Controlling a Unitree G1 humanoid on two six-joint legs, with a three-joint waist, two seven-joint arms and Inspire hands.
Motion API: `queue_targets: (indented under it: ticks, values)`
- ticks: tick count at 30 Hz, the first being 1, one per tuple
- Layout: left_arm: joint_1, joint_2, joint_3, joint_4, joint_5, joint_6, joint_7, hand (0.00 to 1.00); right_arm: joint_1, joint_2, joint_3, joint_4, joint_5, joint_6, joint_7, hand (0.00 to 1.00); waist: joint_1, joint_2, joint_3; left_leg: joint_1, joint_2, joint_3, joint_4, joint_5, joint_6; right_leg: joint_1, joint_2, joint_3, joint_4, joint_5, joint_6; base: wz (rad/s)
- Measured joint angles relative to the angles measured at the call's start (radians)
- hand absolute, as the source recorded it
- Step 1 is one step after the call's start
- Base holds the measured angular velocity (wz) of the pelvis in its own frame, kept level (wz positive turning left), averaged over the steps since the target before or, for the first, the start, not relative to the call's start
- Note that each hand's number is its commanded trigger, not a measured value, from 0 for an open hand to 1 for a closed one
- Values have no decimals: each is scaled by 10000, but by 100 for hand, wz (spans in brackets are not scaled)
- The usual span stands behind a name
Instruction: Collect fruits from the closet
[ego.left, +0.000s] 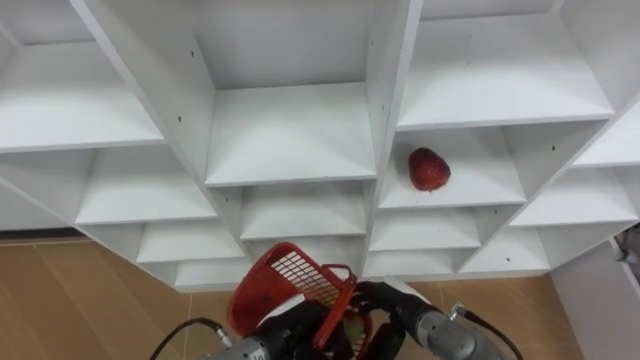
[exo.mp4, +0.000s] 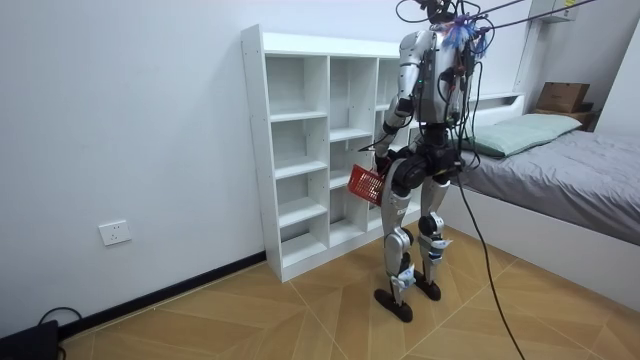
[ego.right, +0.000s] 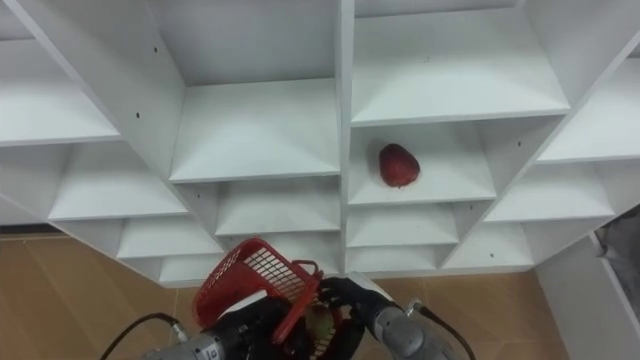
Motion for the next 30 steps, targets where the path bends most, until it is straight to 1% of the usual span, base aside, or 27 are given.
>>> queue_targets:
  ticks: [5,8,10,12,14,15,16,18,19,20,22,24,27,29,30]
  values:
    - [-4,48,15,2,79,0,102,100,122,0,-14,-27,-6,-2,-1,0,1,9,-9,6,3,-2,-2,0,0,67,18,8,-39,5,-3,0]
    - [39,69,19,2,80,-1,264,100,299,-90,-20,-440,-12,-3,-34,0,22,0,-28,11,2,0,-5,0,0,70,26,-6,-58,5,-2,0]
    - [91,62,209,1,83,-3,384,100,558,-218,-32,-1047,-81,-17,-110,0,33,-16,-64,69,1,1,-5,0,0,123,29,5,-62,5,-4,0]
    - [172,26,499,3,102,-5,436,100,749,-359,-34,-1393,-116,-103,-110,0,25,-4,-94,185,4,1,-11,0,0,267,42,33,-177,29,0,0]
    - [311,34,709,3,108,-6,475,100,932,-476,-48,-1677,-144,-101,-92,0,25,-12,-133,354,3,1,-19,0,0,443,50,40,-256,36,3,0]
    - [387,41,812,18,110,-6,558,100,1042,-514,-138,-1865,-229,-99,-68,0,23,-19,-159,426,5,1,-18,0,0,546,58,56,-319,38,6,0]
    - [405,36,893,118,110,-8,601,100,1138,-529,-276,-2031,-395,-99,-62,0,29,-27,-202,450,17,3,-19,0,0,580,91,109,-354,54,11,0]
    - [415,34,1017,329,119,-8,617,100,1200,-555,-330,-2134,-502,-96,-22,0,26,-31,-204,552,34,31,-18,-1,-2,680,125,175,-386,66,8,-7]
    - [448,23,1139,454,163,-8,615,100,1360,-622,-328,-2368,-542,-88,7,0,45,-38,-217,623,46,142,-27,-2,-2,719,128,225,-376,66,8,-11]
    - [471,24,1211,507,168,-11,622,100,1438,-663,-320,-2523,-577,-88,26,0,48,-36,-220,641,52,155,-35,-2,-2,722,133,244,-372,68,3,-12]
    - [561,26,1572,810,173,-8,683,100,1680,-734,-342,-2969,-758,-89,90,0,26,-36,-228,788,75,167,-271,-1,-3,729,168,256,-366,82,-14,-7]
    - [614,39,1663,980,170,-8,823,100,1982,-752,-423,-3270,-873,-86,90,0,22,-69,-254,872,78,171,-434,12,-28,730,184,275,-368,85,-14,-2]
    - [868,78,1777,987,106,-8,996,100,2441,-780,-428,-3729,-1105,-83,89,0,25,-124,-285,973,71,258,-615,14,-30,727,180,315,-370,94,4,-7]
    - [936,79,1778,988,100,-8,1064,100,2559,-754,-405,-3874,-1216,-84,98,0,37,-150,-280,1021,72,337,-665,14,-30,727,186,325,-379,108,14,-13]
    - [976,76,1803,1012,79,-11,1080,100,2637,-779,-405,-4079,-1296,-84,107,0,62,-163,-275,1088,69,419,-720,14,-29,737,190,402,-373,109,18,-18]
